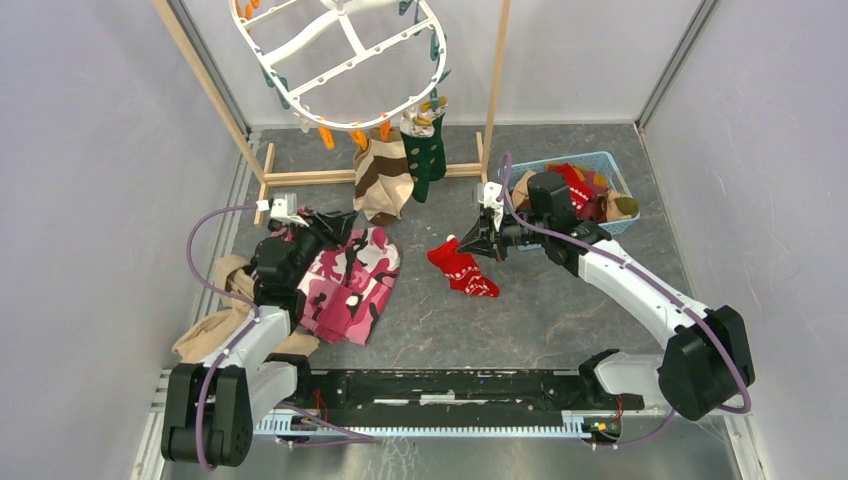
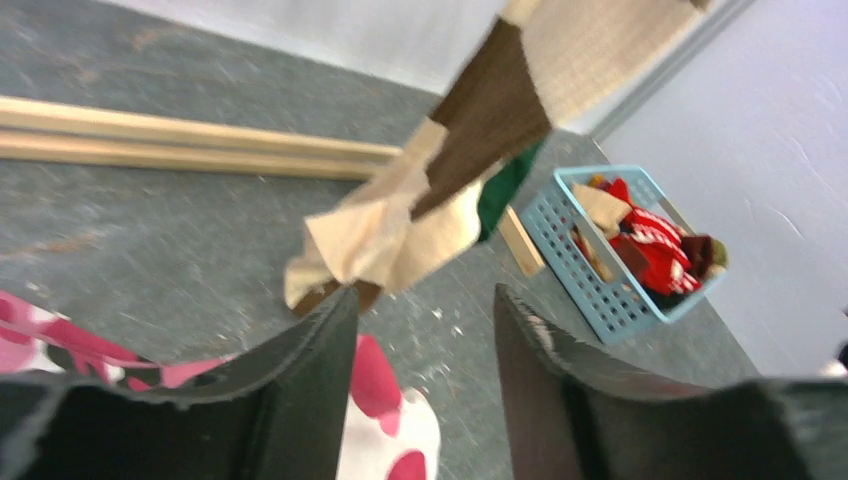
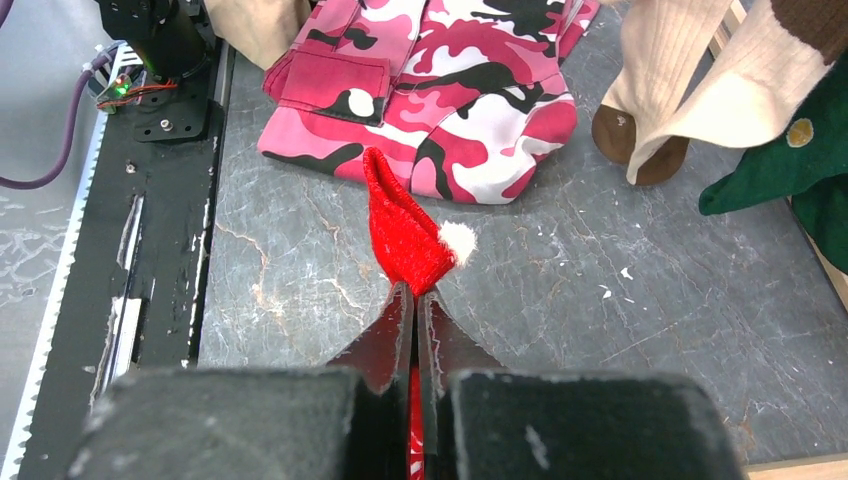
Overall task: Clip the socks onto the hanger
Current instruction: Adjust the sock on the hanger.
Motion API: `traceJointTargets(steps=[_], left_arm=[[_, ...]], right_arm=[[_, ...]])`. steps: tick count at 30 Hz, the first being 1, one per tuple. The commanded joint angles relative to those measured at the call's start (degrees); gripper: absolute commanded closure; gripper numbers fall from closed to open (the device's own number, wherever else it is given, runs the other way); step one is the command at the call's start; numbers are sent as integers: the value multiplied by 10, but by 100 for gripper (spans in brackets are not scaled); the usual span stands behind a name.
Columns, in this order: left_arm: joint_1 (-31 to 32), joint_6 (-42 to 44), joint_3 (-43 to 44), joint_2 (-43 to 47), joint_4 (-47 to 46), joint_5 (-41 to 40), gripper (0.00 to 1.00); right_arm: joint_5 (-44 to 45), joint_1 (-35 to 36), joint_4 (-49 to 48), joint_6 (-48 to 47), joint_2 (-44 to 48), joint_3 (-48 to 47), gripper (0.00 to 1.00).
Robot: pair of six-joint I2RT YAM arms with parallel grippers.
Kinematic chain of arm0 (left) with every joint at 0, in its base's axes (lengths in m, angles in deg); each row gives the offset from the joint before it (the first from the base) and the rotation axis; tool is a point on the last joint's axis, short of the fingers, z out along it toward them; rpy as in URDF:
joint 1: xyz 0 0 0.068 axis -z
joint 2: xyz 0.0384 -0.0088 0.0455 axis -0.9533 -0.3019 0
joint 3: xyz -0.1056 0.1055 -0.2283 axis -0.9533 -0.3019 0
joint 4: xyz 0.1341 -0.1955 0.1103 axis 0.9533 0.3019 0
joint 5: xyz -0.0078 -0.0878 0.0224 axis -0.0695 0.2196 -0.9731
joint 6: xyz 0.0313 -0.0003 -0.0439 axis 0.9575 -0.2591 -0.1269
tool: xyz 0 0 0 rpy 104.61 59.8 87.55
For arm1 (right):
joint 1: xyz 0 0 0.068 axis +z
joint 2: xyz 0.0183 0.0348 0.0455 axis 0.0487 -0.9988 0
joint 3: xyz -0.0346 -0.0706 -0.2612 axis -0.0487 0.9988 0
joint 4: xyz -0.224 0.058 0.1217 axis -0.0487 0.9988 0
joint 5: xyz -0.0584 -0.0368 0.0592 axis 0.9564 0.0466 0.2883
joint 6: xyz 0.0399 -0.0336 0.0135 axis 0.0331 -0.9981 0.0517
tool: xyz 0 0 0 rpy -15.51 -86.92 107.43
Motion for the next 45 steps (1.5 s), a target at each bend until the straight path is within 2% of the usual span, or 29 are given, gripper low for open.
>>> traceJointTargets(steps=[1, 2, 6, 9, 12, 16, 24, 28, 34, 45], left_arm=[[-3, 2, 8, -19, -123, -94, 46], [-3, 3, 9, -18, -121, -123, 50], [-3, 17, 14, 0, -81, -200, 52], [-2, 27, 31, -13, -67, -205, 60], [-3, 25, 66, -66, -79, -157, 69], [9, 9, 109, -147, -139, -68, 74], [116, 39, 157, -241, -159, -74, 75], [144, 29, 156, -262, -181, -82, 75], [162, 14, 148, -272, -205, -86, 75], [169, -32, 99, -258, -253, -100, 71]], right_arm=[[-17, -1, -3, -9, 7, -25, 100], [-17, -1, -3, -10, 7, -25, 100], [-19, -1, -1, -9, 7, -28, 100], [-21, 3, -2, -7, 2, -33, 100], [-15, 12, 3, -6, -6, -49, 100], [8, 24, 5, -4, -14, -89, 100], [76, 50, -64, 102, -58, -186, 100], [113, 64, -69, 150, -77, -216, 100], [147, 88, -91, 196, -108, -253, 100], [193, 125, -54, 198, -156, -341, 100]])
